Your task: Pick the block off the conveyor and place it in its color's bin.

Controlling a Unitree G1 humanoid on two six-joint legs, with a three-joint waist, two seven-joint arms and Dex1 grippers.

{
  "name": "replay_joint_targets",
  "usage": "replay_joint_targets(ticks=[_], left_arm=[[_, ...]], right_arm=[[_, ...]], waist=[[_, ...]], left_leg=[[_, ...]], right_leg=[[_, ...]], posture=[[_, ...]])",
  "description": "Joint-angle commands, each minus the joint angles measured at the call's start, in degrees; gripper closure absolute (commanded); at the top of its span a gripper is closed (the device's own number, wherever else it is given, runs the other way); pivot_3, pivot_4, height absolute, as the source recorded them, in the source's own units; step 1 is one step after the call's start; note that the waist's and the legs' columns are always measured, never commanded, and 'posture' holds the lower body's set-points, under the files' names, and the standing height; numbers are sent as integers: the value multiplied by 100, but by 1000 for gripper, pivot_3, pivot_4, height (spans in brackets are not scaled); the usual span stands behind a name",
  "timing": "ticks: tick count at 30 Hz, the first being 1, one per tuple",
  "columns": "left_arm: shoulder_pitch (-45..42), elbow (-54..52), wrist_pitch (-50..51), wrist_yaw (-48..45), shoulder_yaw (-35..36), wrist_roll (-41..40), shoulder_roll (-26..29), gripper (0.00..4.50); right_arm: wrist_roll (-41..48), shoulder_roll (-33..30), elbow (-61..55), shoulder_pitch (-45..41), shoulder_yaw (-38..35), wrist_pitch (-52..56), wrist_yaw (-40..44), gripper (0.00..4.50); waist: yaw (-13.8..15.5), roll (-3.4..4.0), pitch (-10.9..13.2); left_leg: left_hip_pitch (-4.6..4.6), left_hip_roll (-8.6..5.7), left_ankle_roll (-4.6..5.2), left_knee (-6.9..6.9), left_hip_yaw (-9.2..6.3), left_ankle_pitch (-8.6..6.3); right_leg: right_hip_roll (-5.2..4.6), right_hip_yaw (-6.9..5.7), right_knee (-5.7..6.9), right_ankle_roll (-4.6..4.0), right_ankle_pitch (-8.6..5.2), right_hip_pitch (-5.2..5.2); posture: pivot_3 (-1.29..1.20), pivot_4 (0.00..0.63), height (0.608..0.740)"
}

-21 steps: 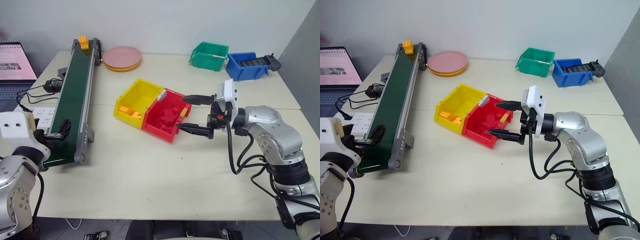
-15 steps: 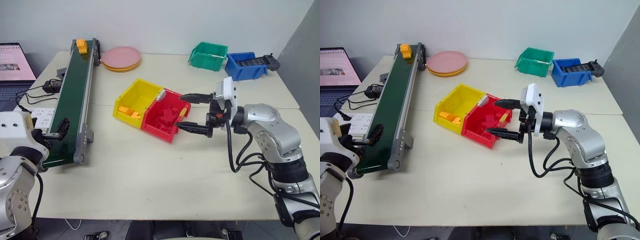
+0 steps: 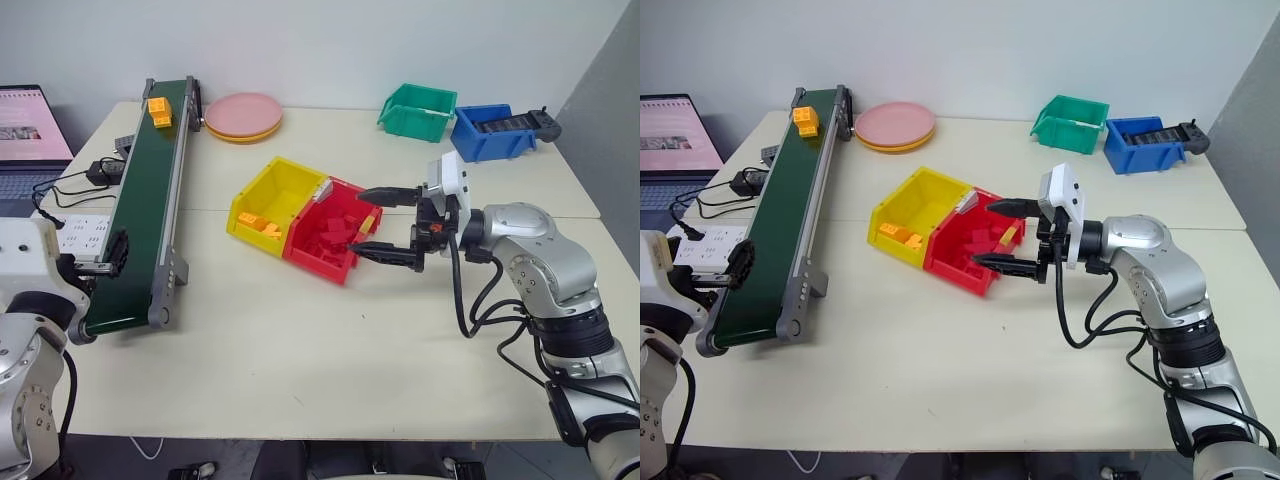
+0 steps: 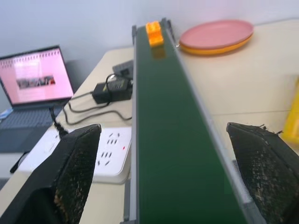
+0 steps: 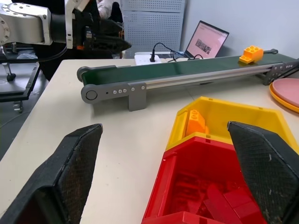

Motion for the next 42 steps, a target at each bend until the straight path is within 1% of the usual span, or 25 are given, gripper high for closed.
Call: replay_joint_targets(ticks=[1,6,9,13,21,30,35,42], left_arm=[[-41,-190,-28,67,128,-40,-39,4],[-116,-117,126,242,155,26,-27,4],[-301,-83,312,133,115,-259,1,4],[-502,-46,422,117,33,-329,62,4],[-867,308,475,197,-302,-107,246,4],[-1574,1253,649,535,-800,245,213,4],[-1889,1810,746,665,-881,425,239,4],[-2082,2043,911,554,-981,387,200,4]], right_arm=[[16,-45,-7,-163,-97,-106,172,0],[-14,-16,0,-195,-136,-123,155,0],[54,-39,-106,-164,-145,-141,245,0],[97,-29,-184,-144,-176,-84,205,0],[60,-56,-350,-174,-42,175,111,0],[3,-104,-591,-138,72,376,75,0],[-64,-161,-601,-64,64,282,111,0],[-92,-177,-692,60,25,249,98,0]], waist=[[-2,0,0],[-3,0,0],[-1,0,0],[-2,0,0],[-2,0,0],[1,-1,0],[1,0,0],[1,-1,0]], left_leg=[[0,0,0,0,0,0],[0,0,0,0,1,0],[0,0,0,0,0,0],[-1,0,0,1,1,0],[0,0,0,0,1,0],[-1,-1,0,1,-1,0],[-2,0,0,0,-1,0],[-6,-1,-1,1,0,0]], right_leg=[[0,0,0,0,0,0],[0,0,0,0,0,0],[0,-1,0,0,0,0],[0,0,1,0,0,0],[1,0,1,0,0,0],[0,-1,2,1,0,0],[1,-3,1,1,0,-2],[-1,-2,1,1,0,-5]], posture=[[0,150,740],[0,150,740],[0,150,740],[0,150,740],[0,150,740],[0,150,740],[0,150,740],[0,150,740]])
